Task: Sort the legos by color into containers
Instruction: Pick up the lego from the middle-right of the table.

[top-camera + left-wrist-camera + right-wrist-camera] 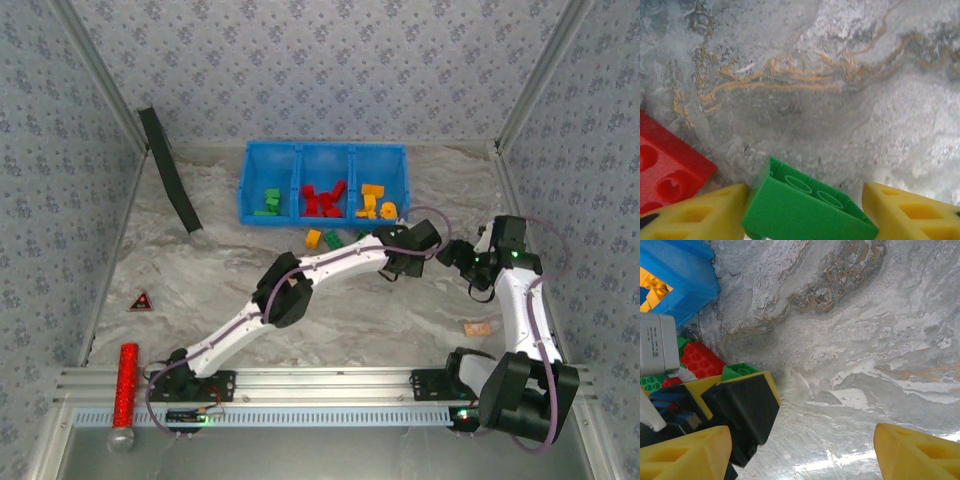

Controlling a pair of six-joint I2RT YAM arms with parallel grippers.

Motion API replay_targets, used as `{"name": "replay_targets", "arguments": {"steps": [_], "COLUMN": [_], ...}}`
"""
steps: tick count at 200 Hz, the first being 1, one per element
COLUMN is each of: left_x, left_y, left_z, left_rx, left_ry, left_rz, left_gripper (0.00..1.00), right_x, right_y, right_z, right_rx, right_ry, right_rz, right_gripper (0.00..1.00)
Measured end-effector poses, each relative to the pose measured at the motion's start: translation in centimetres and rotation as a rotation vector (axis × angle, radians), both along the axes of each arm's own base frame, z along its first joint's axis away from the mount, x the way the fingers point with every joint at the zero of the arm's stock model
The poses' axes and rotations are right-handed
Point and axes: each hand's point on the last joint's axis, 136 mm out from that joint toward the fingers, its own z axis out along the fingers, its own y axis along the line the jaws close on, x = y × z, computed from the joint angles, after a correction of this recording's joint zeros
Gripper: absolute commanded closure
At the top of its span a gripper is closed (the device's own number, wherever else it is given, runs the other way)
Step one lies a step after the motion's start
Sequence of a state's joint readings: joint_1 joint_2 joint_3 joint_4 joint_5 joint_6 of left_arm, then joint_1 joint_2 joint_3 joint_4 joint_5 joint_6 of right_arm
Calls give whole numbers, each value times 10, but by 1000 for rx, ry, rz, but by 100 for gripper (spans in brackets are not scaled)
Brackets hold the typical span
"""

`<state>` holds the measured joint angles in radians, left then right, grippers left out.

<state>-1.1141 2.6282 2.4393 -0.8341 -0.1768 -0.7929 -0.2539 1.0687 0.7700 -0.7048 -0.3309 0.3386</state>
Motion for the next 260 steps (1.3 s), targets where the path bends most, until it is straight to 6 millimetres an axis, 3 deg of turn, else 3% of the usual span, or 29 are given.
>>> {"name": "replay_targets", "arguments": {"steps": [100,128,154,174,203,232,260], "left_x": [2,-2,-7,-4,15,50,88], "left_y": [2,21,56,81,120,171,234], "left_z": [1,0,8,35,102,167,195], "left_rx": [-17,32,99,103,32,-29,-23], "left_ry": [4,2,-2,-24,-97,-206,-272], "left_rz": [28,19,13,18,57,132,231], "left_gripper": [61,63,64,64,64,64,64], "right_x": [0,0,0,0,2,4,13], "right_y": [3,3,3,4,20,52,96], "right_z": [-1,-2,-2,-4,-4,-6,5], "right_rx": [13,13,13,16,7,-3,-21], "right_ry": [-2,-2,-2,-5,-10,-2,-42], "right_rz": [7,7,7,9,64,187,352], "right_gripper": [23,23,23,23,23,22,24]}}
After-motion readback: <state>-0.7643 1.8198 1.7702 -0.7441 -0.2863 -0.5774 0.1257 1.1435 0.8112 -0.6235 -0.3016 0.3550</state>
